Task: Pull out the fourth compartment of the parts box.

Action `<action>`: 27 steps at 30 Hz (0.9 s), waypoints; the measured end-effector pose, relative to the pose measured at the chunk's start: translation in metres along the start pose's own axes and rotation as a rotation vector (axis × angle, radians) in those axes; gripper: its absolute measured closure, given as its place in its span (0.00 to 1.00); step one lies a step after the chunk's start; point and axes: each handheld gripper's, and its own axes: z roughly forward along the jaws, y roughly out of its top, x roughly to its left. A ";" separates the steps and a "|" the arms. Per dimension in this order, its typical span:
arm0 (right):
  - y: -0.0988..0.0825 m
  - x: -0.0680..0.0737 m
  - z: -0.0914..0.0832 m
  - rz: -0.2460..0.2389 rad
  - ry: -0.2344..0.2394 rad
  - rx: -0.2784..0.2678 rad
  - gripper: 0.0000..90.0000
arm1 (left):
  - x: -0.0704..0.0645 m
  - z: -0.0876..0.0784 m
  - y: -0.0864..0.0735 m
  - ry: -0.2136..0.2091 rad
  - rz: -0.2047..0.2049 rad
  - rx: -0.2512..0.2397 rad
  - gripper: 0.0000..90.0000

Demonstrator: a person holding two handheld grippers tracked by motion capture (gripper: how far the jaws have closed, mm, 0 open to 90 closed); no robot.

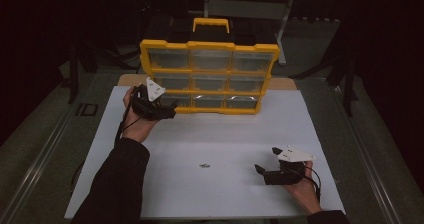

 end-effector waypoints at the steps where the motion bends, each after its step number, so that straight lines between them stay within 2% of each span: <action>1: 0.000 0.000 0.000 -0.001 0.000 -0.001 0.11 | 0.000 0.001 0.000 0.004 0.003 0.003 0.12; 8: 0.000 0.000 0.000 -0.001 0.001 -0.002 0.11 | 0.003 0.009 0.002 0.016 0.008 0.015 0.14; 18: 0.000 0.000 0.000 -0.001 0.001 0.000 0.11 | 0.000 0.020 0.011 0.039 0.047 0.027 0.16; 22: 0.000 0.000 0.000 -0.002 0.002 0.001 0.11 | -0.002 0.024 0.014 0.051 0.075 0.041 0.17; 25: 0.000 0.000 0.000 -0.001 0.003 0.001 0.11 | -0.004 0.028 0.016 0.086 0.116 0.053 0.18; 27: 0.000 0.000 0.000 -0.002 0.004 0.001 0.11 | -0.004 0.029 0.017 0.090 0.121 0.054 0.18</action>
